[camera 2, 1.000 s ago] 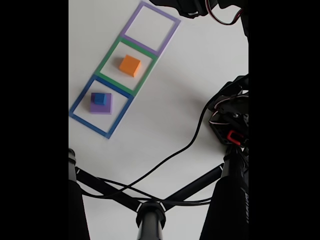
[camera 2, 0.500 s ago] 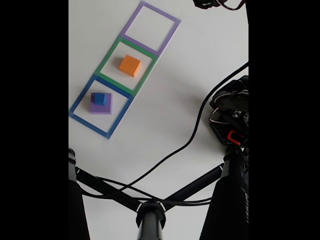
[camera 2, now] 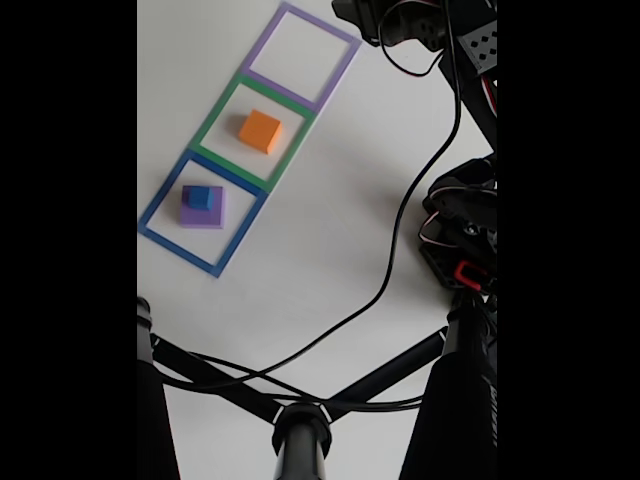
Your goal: Tower of hanoi
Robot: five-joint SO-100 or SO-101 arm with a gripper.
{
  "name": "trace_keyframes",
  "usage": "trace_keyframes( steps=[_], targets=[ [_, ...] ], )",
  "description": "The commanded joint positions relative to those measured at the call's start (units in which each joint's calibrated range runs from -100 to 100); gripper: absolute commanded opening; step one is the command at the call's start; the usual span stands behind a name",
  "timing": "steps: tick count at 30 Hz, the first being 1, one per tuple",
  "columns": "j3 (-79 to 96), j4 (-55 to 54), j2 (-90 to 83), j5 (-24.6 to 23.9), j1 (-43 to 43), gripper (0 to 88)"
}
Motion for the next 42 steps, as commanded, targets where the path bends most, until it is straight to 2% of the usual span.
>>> trace_keyframes(
  steps=[1, 6, 21, 29, 42],
  targets=[
    [9.93, -23.58, 4.54, 0.79, -0.04, 7.7],
    [17.47, -43.98, 15.04, 0.79, -0.42, 7.6],
    [19.65, -79.53, 42.65, 0.79, -4.07, 7.6],
    [19.29, -90.95, 52.42, 0.79, -5.41, 7.5],
    [18.56, -99.29, 61.22, 0.79, -7.42, 7.4]
  ],
)
